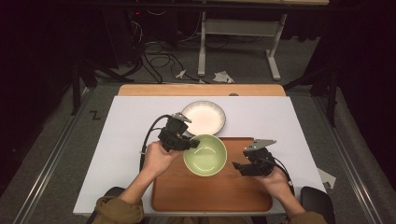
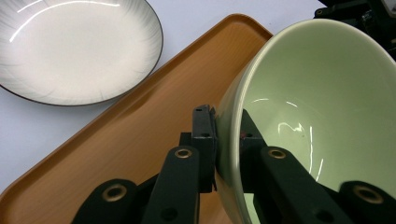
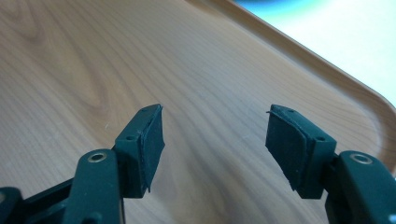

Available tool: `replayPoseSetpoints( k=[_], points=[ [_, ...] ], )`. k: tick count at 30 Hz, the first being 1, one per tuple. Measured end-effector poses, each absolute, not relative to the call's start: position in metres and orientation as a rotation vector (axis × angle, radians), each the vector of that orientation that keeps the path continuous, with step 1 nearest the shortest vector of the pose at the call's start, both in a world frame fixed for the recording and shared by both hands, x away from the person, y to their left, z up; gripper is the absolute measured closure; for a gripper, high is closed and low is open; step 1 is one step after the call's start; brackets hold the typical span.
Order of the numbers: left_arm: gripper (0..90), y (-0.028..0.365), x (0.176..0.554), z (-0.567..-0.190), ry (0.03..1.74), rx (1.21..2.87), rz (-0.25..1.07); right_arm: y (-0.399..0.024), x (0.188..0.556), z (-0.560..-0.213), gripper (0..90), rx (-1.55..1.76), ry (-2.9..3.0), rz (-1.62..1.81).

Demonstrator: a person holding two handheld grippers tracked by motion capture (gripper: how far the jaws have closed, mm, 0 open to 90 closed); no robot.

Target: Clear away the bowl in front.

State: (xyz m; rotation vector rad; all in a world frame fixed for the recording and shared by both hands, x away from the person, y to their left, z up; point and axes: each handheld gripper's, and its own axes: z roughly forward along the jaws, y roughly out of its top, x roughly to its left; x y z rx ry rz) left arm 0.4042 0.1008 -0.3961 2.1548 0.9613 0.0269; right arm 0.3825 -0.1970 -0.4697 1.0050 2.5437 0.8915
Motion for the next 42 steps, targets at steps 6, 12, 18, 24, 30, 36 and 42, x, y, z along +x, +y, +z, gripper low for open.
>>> replayPoseSetpoints(
  k=[6, 12, 18, 24, 30, 36, 42],
  points=[
    [82.4, 0.100, 0.404, -0.403, 0.965, 2.177, 0.009, -0.198, 0.383, -0.470, 37.1, 1.012, 2.541, 0.890],
    [82.4, 0.097, 0.406, -0.411, 0.972, 2.186, -0.009, -0.197, 0.383, -0.470, 37.0, 1.005, 2.546, 0.890],
    [82.4, 0.093, 0.411, -0.421, 0.995, 2.191, -0.037, -0.198, 0.383, -0.470, 37.0, 1.009, 2.541, 0.884],
    [82.3, 0.091, 0.417, -0.435, 1.028, 2.194, -0.062, -0.198, 0.382, -0.470, 37.0, 1.010, 2.544, 0.889],
    [82.3, 0.088, 0.422, -0.443, 1.044, 2.194, -0.082, -0.198, 0.383, -0.470, 37.0, 1.008, 2.541, 0.888],
    [82.3, 0.083, 0.424, -0.450, 1.052, 2.199, -0.104, -0.198, 0.382, -0.471, 37.0, 1.010, 2.543, 0.883],
    [82.2, 0.077, 0.425, -0.455, 1.055, 2.214, -0.115, -0.197, 0.382, -0.471, 37.0, 1.007, 2.542, 0.881]
  ],
)
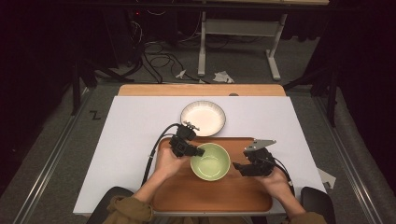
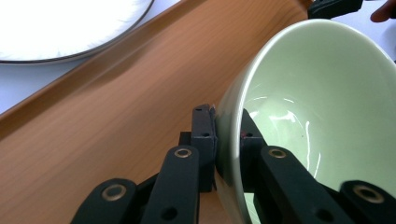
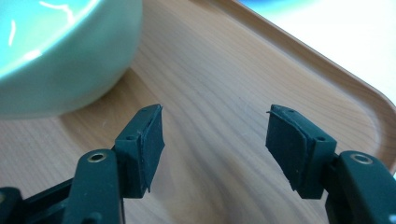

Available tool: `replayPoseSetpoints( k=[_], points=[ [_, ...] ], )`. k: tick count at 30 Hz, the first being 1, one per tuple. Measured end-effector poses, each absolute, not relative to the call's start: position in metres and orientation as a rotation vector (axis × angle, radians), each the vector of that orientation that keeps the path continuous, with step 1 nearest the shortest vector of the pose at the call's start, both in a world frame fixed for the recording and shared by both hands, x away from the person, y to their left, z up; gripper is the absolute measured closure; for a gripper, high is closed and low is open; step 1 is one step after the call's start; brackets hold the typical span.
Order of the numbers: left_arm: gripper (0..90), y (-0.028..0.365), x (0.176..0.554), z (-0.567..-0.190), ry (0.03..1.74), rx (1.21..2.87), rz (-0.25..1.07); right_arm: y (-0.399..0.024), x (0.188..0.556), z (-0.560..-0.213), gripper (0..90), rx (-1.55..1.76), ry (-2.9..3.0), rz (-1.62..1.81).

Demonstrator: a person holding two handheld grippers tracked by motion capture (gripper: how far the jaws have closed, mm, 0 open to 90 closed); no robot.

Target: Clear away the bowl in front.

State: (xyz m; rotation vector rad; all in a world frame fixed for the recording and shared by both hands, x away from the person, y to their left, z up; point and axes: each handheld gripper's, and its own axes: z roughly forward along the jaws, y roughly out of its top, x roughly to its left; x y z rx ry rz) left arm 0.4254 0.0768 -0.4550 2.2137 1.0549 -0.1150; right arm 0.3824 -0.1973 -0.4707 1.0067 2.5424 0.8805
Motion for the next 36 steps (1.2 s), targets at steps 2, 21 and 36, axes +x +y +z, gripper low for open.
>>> replayPoseSetpoints(
  k=[2, 21, 36],
  points=[
    [82.2, 0.075, 0.425, -0.456, 1.058, 2.218, -0.116, -0.197, 0.382, -0.471, 37.0, 1.008, 2.541, 0.884],
    [81.7, 0.068, 0.428, -0.470, 1.081, 2.230, -0.121, -0.196, 0.382, -0.472, 37.0, 1.004, 2.542, 0.876],
    [82.0, 0.065, 0.425, -0.472, 1.077, 2.252, -0.067, -0.196, 0.383, -0.473, 36.9, 1.005, 2.551, 0.869]
  ],
)
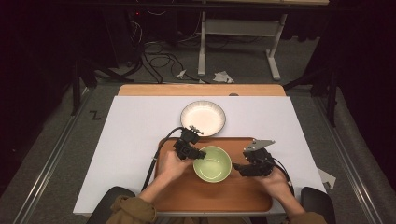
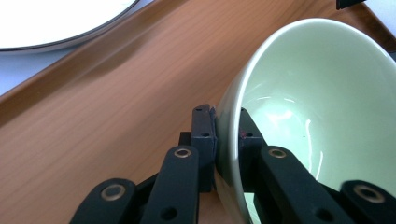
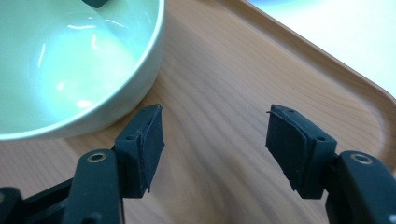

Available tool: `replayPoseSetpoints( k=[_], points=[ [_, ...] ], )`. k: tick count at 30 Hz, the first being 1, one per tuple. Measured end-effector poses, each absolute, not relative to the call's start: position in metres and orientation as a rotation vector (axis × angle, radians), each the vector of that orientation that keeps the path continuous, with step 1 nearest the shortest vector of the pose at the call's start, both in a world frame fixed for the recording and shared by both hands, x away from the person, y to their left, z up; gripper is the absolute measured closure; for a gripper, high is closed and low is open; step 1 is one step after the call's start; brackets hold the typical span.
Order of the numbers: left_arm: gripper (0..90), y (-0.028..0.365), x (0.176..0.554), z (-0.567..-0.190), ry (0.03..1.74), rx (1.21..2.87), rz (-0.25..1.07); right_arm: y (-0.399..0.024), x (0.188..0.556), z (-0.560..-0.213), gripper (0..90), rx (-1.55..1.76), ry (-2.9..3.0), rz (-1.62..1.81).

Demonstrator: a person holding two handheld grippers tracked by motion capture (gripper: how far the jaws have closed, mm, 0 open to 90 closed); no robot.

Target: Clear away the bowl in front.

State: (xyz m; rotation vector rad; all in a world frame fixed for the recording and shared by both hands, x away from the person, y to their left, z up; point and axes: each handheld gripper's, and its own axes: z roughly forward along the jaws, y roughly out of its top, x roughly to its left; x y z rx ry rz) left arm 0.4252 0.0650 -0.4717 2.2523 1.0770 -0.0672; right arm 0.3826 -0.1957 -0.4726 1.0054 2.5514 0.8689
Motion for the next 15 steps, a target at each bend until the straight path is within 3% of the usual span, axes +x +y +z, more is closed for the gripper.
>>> replayPoseSetpoints(
  k=[15],
  points=[
    [81.7, 0.0614, 0.4244, -0.4764, 1.075, 2.287, -0.016, -0.1947, 0.3823, -0.4730, 36.9, 0.999, 2.552, 0.865]
  ],
)
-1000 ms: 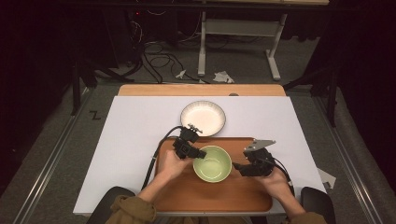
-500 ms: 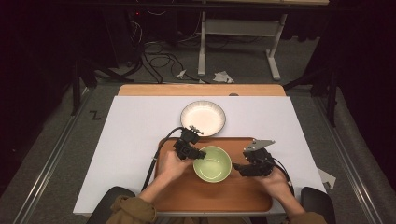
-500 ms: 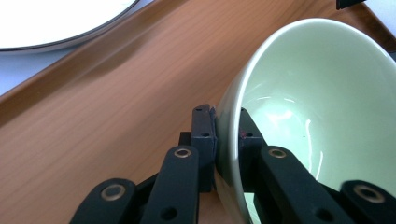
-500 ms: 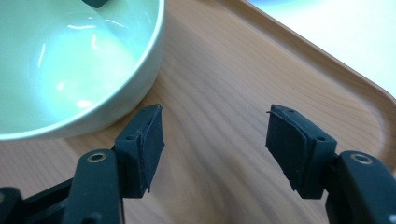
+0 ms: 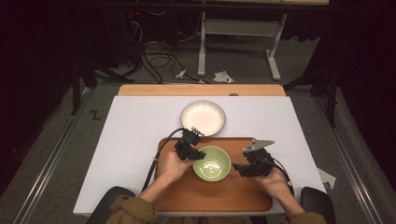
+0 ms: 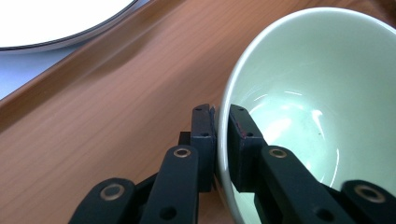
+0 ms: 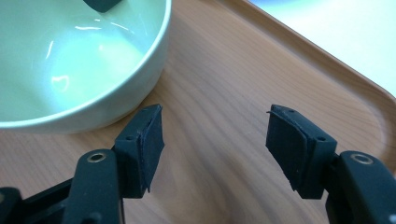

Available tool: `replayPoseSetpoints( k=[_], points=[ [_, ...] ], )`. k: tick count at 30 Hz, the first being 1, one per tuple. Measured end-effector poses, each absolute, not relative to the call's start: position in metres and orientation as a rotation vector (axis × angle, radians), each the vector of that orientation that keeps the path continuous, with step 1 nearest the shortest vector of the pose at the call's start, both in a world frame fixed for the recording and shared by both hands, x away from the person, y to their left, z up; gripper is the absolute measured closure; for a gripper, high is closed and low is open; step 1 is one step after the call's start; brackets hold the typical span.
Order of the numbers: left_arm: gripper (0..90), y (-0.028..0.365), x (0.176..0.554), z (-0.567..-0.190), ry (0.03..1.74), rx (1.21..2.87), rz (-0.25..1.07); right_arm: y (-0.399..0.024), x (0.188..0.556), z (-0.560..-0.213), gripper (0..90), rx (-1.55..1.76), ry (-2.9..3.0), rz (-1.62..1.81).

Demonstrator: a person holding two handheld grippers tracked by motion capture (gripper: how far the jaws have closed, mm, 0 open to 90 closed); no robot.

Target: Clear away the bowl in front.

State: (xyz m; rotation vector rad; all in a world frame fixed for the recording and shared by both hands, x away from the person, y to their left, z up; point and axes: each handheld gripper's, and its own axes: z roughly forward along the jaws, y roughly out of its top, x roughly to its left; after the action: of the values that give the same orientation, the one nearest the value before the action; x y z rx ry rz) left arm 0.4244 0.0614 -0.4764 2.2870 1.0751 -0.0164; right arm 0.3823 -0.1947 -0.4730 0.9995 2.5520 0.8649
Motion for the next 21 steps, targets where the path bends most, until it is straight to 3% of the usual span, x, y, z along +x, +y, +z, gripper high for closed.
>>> replayPoseSetpoints(
  k=[10, 14, 21],
  points=[
    [78.5, 0.0593, 0.4223, -0.4760, 1.059, 2.297, 0.004, -0.1954, 0.3824, -0.4726, 36.9, 1.001, 2.550, 0.869],
    [72.1, 0.0585, 0.4214, -0.4754, 1.049, 2.301, 0.018, -0.1950, 0.3821, -0.4727, 36.9, 0.997, 2.553, 0.866],
    [53.6, 0.0588, 0.4189, -0.4722, 1.039, 2.290, 0.046, -0.1955, 0.3826, -0.4727, 36.9, 0.999, 2.556, 0.863]
  ],
)
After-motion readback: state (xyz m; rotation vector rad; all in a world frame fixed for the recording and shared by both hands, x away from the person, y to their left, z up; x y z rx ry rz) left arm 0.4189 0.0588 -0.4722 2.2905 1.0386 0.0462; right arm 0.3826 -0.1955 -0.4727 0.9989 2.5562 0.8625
